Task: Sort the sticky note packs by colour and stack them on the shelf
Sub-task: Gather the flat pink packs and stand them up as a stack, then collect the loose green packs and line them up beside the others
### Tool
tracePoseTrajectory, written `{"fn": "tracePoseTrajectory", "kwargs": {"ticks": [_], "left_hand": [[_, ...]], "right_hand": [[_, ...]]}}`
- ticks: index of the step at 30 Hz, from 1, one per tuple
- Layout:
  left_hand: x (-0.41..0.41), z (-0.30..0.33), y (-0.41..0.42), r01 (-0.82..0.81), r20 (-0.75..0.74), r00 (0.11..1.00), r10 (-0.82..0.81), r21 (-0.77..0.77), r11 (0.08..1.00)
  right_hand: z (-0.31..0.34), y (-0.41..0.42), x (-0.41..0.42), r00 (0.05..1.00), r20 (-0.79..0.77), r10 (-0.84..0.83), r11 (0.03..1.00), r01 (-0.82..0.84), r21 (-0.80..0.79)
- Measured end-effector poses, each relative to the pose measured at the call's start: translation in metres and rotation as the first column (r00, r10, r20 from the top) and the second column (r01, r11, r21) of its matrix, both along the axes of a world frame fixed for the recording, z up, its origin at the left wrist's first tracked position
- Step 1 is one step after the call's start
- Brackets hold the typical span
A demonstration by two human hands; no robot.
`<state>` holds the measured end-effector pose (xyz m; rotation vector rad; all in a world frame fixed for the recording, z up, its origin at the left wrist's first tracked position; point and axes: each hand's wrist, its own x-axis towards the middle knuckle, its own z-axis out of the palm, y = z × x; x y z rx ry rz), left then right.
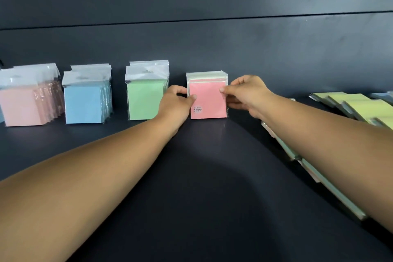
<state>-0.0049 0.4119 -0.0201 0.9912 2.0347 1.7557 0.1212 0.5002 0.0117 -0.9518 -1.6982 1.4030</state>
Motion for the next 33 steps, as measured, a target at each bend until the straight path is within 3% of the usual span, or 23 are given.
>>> {"fn": "tracePoseTrajectory", "kwargs": {"ticks": [5, 13, 19, 21, 24, 26, 29, 31, 33], "left_hand": [[0.003, 0.000, 0.001, -0.013, -0.064, 0.998, 0.013, 0.000, 1.000], [0.003, 0.001, -0.004, -0.056, -0.042, 0.998, 0.055, -0.010, 0.998], [0.018, 0.015, -0.030, -0.086, -0.292, 0.955, 0.049, -0.115, 0.990], [0.024, 0.022, -0.041, -0.090, -0.421, 0.907, 0.022, -0.143, 0.986], [0.034, 0.030, -0.057, -0.100, -0.664, 0.744, -0.072, -0.217, 0.971], [0.045, 0.032, -0.067, -0.106, -0.784, 0.596, -0.175, -0.293, 0.950], [0.070, 0.034, -0.075, -0.086, -0.841, 0.439, -0.315, -0.389, 0.917], [0.087, 0.033, -0.073, -0.043, -0.821, 0.414, -0.394, -0.450, 0.892], [0.103, 0.030, -0.066, 0.030, -0.757, 0.462, -0.462, -0.508, 0.861]], "right_hand": [[-0.004, 0.003, -0.002, 0.999, 0.033, -0.024, 0.999, 0.022, 0.049], [-0.005, 0.008, -0.004, 0.998, 0.049, -0.035, 0.996, 0.031, 0.085], [0.019, 0.003, 0.006, 0.979, 0.189, -0.079, 0.975, 0.036, 0.220], [0.037, -0.003, 0.016, 0.939, 0.325, -0.113, 0.937, -0.008, 0.348], [0.061, -0.015, 0.036, 0.768, 0.589, -0.252, 0.807, -0.169, 0.566], [0.069, -0.029, 0.054, 0.668, 0.663, -0.339, 0.744, -0.240, 0.623], [0.067, -0.044, 0.086, 0.569, 0.727, -0.386, 0.741, -0.278, 0.611], [0.059, -0.053, 0.111, 0.527, 0.756, -0.387, 0.778, -0.253, 0.575], [0.047, -0.061, 0.137, 0.477, 0.794, -0.378, 0.823, -0.219, 0.524]]}}
